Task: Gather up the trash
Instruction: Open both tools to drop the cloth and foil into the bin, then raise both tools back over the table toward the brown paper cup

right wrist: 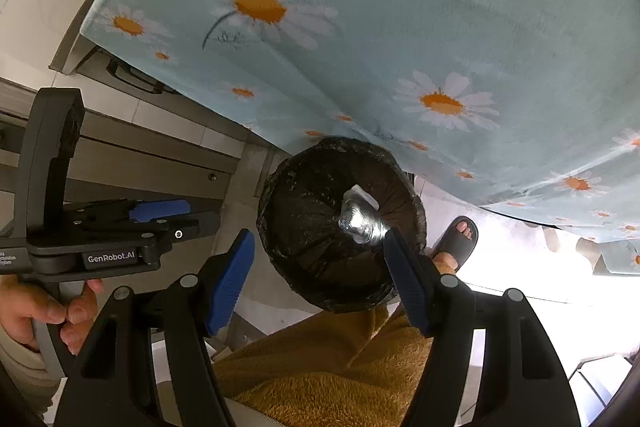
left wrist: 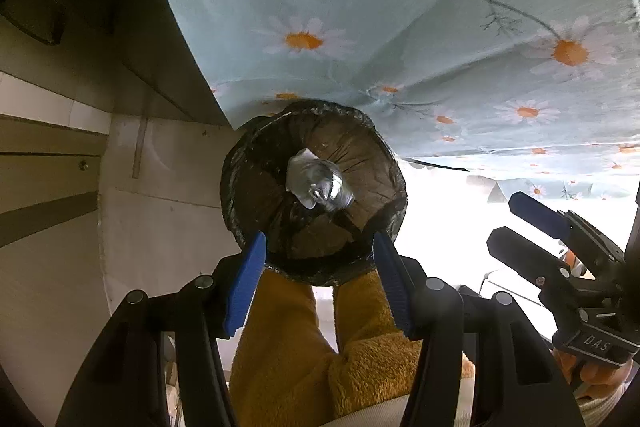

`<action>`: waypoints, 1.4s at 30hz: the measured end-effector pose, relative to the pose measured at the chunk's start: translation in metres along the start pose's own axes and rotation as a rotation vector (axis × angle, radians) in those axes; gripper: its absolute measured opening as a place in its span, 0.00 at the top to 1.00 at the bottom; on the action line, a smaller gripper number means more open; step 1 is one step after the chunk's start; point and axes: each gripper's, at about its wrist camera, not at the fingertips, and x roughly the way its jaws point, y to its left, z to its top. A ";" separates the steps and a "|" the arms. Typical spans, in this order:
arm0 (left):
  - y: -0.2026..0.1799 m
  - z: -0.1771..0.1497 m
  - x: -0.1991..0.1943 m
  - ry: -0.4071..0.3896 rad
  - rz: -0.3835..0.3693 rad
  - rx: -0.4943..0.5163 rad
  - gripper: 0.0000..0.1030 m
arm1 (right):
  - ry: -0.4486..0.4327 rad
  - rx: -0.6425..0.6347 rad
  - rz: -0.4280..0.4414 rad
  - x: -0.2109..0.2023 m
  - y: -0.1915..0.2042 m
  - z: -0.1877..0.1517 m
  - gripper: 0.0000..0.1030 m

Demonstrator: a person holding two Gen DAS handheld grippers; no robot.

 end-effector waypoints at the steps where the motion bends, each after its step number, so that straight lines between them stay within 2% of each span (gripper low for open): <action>1: -0.001 0.000 -0.003 -0.005 0.001 0.001 0.48 | -0.005 -0.001 0.001 -0.004 -0.001 0.001 0.35; 9: -0.009 0.000 -0.035 -0.059 -0.006 0.018 0.47 | -0.061 -0.003 -0.002 -0.035 0.000 0.001 0.32; 12: -0.013 -0.001 -0.050 -0.087 -0.006 0.030 0.41 | -0.090 -0.001 -0.002 -0.048 0.004 -0.001 0.28; 16: -0.019 -0.002 -0.075 -0.136 -0.007 0.055 0.40 | -0.129 -0.010 -0.009 -0.067 0.013 -0.004 0.28; 23: -0.030 -0.003 -0.123 -0.225 -0.017 0.106 0.39 | -0.244 -0.024 -0.028 -0.114 0.028 -0.002 0.25; 26: -0.037 -0.001 -0.141 -0.264 -0.021 0.125 0.37 | -0.293 -0.019 -0.032 -0.133 0.030 0.003 0.24; 28: -0.042 0.001 -0.154 -0.293 -0.027 0.139 0.34 | -0.333 -0.018 -0.039 -0.145 0.031 0.006 0.18; 32: -0.052 0.007 -0.172 -0.335 -0.031 0.164 0.32 | -0.392 -0.002 -0.055 -0.167 0.026 0.016 0.18; 34: -0.059 0.012 -0.182 -0.355 -0.032 0.178 0.30 | -0.424 0.005 -0.064 -0.178 0.023 0.021 0.11; 36: -0.065 0.018 -0.190 -0.375 -0.034 0.193 0.26 | -0.448 0.007 -0.078 -0.185 0.018 0.028 0.09; 42: -0.080 0.042 -0.201 -0.414 -0.035 0.205 0.21 | -0.475 -0.002 -0.098 -0.198 0.001 0.059 0.05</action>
